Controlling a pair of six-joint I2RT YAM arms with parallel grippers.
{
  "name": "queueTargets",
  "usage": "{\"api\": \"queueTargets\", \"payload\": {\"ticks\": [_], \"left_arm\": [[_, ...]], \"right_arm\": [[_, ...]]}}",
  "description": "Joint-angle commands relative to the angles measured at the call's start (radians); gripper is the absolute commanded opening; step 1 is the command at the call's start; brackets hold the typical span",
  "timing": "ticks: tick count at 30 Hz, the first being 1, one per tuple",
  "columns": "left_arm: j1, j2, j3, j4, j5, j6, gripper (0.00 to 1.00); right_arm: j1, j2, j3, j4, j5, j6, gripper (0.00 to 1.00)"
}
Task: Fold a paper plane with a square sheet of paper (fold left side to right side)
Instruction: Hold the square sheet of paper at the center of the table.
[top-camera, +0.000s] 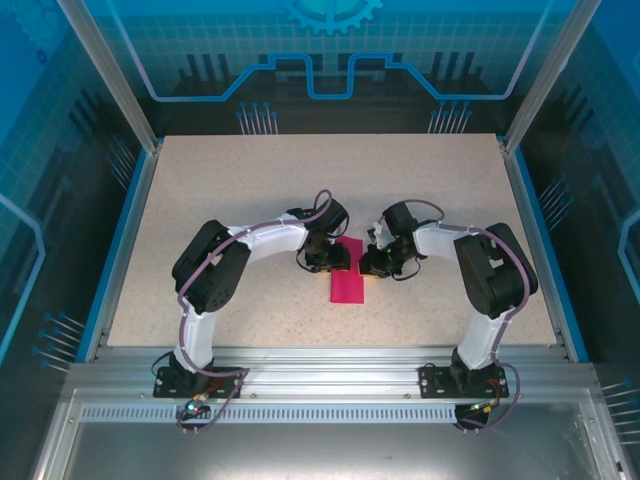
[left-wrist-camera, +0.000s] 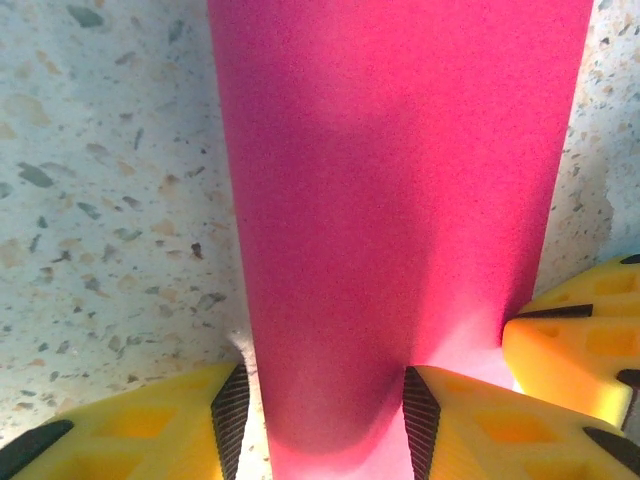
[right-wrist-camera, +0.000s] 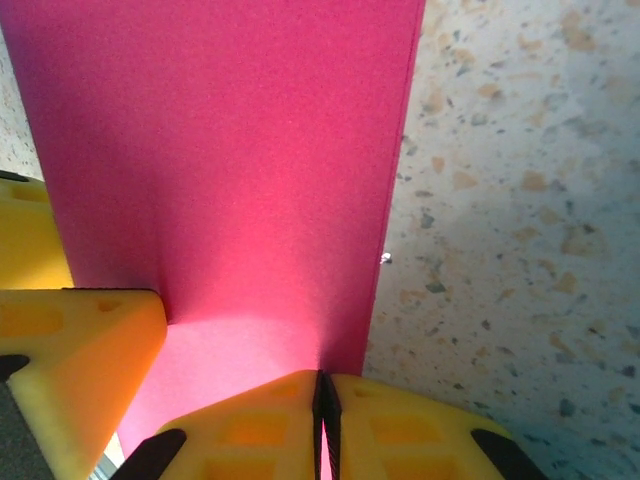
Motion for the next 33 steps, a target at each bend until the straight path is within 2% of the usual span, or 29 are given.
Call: {"api": "queueTargets", "payload": {"ticks": [1,8,12,16,24,29,33], "left_arm": [[0.025,-0.080,-0.007,-0.047,-0.003,0.008,0.51],[0.050,-0.217,-0.047,-0.044,0.004,0.016,0.54],[0.049,-0.240,-0.073,0.014,0.101,0.015,0.51],[0.047,-0.209,-0.091,0.097,0.220,-0.003,0.46],[0.041,-0.105,-0.105,0.221,0.328,-0.045,0.43],[0.041,-0.057,-0.118,0.233,0.311,-0.053,0.42],[0.041,-0.048,-0.128,0.188,0.225,-0.057,0.42]], "right_arm": [[0.012,0.069,-0.014,-0.056,0.084,-0.013,0.13],[0.012,0.077,-0.011,-0.060,0.089,-0.015,0.13],[0.012,0.074,-0.011,-0.059,0.089,-0.016,0.13],[0.012,0.071,-0.010,-0.062,0.091,-0.016,0.13],[0.012,0.072,-0.008,-0.060,0.089,-0.019,0.13],[0.012,0.075,-0.006,-0.064,0.091,-0.019,0.13],[0.012,0.074,-0.004,-0.069,0.096,-0.018,0.13]]}}
